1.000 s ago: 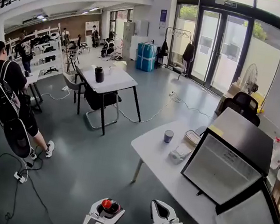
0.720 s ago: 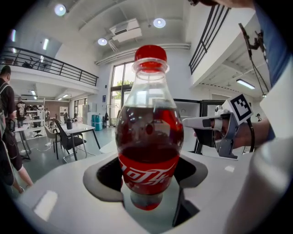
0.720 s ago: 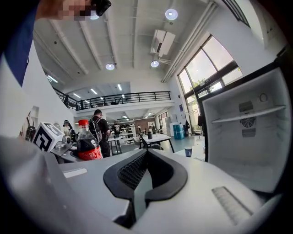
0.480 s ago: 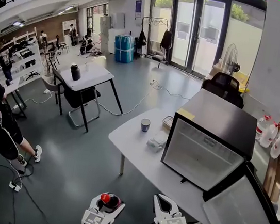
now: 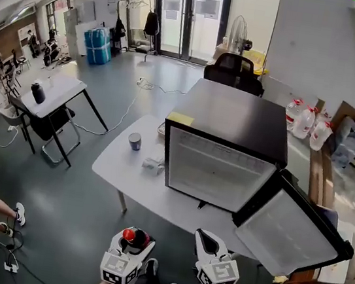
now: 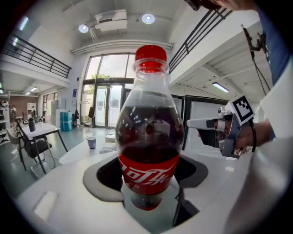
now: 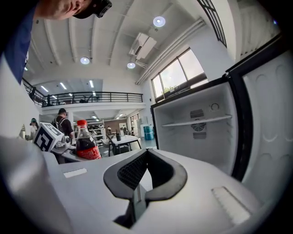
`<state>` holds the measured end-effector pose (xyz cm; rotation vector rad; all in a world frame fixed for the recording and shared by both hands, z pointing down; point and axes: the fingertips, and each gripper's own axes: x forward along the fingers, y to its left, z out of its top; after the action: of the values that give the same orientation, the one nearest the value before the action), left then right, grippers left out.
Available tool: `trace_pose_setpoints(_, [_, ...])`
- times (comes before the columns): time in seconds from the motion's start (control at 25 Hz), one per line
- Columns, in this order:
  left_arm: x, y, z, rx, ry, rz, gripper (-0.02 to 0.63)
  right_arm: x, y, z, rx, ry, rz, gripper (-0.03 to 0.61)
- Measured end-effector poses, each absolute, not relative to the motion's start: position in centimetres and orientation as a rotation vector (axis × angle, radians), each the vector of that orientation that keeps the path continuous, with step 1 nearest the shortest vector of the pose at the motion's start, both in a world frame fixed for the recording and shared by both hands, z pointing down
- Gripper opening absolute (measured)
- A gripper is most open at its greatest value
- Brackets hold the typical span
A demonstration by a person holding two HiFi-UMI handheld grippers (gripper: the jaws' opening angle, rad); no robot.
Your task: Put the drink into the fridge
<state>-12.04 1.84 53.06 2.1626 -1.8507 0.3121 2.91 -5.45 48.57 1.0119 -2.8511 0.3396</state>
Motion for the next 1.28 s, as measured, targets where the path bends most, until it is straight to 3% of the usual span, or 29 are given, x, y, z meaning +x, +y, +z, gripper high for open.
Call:
trace_pose_setpoints(0.48, [-10.6,-8.5,53.8,2.471,-1.494,0.335,0.311,5.1,-10.6,49.4,1.416,-2.628,0.344,0.006])
trace_pose_setpoints(1.28, [-7.0,-22.2,57.7,2.601,-1.259,0.466,0.311,6.8,-14.3,51.1,1.667,-2.432,0.394,0.006])
